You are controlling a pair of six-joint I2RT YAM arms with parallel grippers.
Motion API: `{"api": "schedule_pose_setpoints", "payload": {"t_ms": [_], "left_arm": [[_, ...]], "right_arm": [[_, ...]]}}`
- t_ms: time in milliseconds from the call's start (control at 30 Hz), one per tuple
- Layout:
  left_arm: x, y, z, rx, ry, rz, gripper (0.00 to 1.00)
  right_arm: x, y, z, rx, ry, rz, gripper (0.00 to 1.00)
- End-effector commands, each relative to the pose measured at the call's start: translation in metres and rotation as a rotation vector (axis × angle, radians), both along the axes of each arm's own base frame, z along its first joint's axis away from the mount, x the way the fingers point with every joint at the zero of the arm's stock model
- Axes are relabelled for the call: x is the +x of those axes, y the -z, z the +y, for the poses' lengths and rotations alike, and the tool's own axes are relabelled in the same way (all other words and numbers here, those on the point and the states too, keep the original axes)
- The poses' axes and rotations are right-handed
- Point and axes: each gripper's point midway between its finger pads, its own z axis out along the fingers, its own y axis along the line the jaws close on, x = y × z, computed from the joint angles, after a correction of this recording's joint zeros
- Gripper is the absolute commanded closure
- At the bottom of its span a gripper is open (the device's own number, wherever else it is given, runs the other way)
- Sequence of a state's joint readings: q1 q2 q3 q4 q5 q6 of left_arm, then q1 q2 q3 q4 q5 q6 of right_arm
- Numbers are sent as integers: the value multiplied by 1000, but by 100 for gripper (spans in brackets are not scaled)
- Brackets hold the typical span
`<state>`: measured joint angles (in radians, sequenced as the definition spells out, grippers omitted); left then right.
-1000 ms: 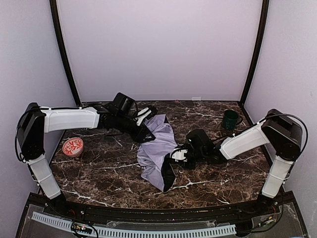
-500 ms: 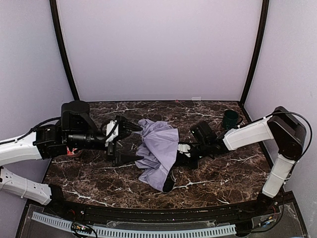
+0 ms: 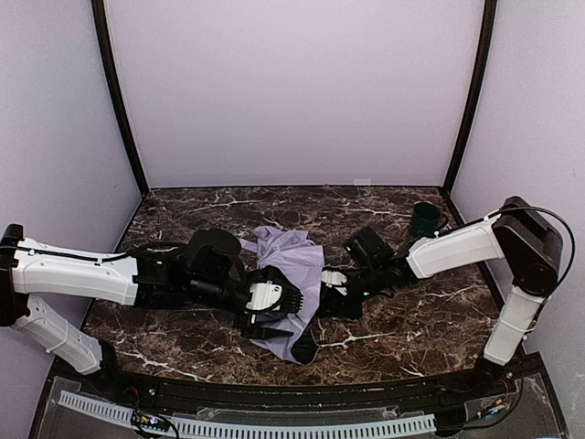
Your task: Put away the umbrella
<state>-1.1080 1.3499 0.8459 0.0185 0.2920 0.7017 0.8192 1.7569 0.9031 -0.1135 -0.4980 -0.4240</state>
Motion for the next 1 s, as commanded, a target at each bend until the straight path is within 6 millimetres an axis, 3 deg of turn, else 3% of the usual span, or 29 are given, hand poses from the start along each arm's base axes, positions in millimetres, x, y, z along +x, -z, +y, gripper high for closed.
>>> {"api": "schedule_pose_setpoints", "payload": {"t_ms": [0, 100, 133, 367, 500, 533, 600, 700, 867, 967], "left_arm": [[17, -3, -12, -36, -79, -29, 29], [20, -6, -8, -21, -114, -12, 84], [20, -11, -6, -36, -126, -11, 97], [19, -59, 14, -201, -199, 67, 100], [74, -79, 27, -304, -382, 232, 100], [92, -75, 32, -302, -438, 282, 100], [127, -48, 37, -250, -548, 351, 100], [166, -15, 46, -180, -680, 411, 100], [210, 50, 68, -80, -868, 513, 100], [220, 105, 74, 75, -949, 554, 100]], "right_arm": [[-10, -15, 11, 27, -13, 16, 100], [-11, -16, 12, 32, -10, 9, 100], [-11, -16, 11, 32, -8, 7, 100], [-23, -1, 8, -18, -40, -16, 100], [-33, 11, 7, -34, -70, -12, 100], [-36, 11, 8, -23, -78, -18, 100], [-46, 16, 9, -15, -111, -31, 100], [-51, 19, 10, -16, -126, -63, 100], [-56, 22, 10, 6, -150, -127, 100], [-54, 24, 9, -3, -161, -168, 100]]}}
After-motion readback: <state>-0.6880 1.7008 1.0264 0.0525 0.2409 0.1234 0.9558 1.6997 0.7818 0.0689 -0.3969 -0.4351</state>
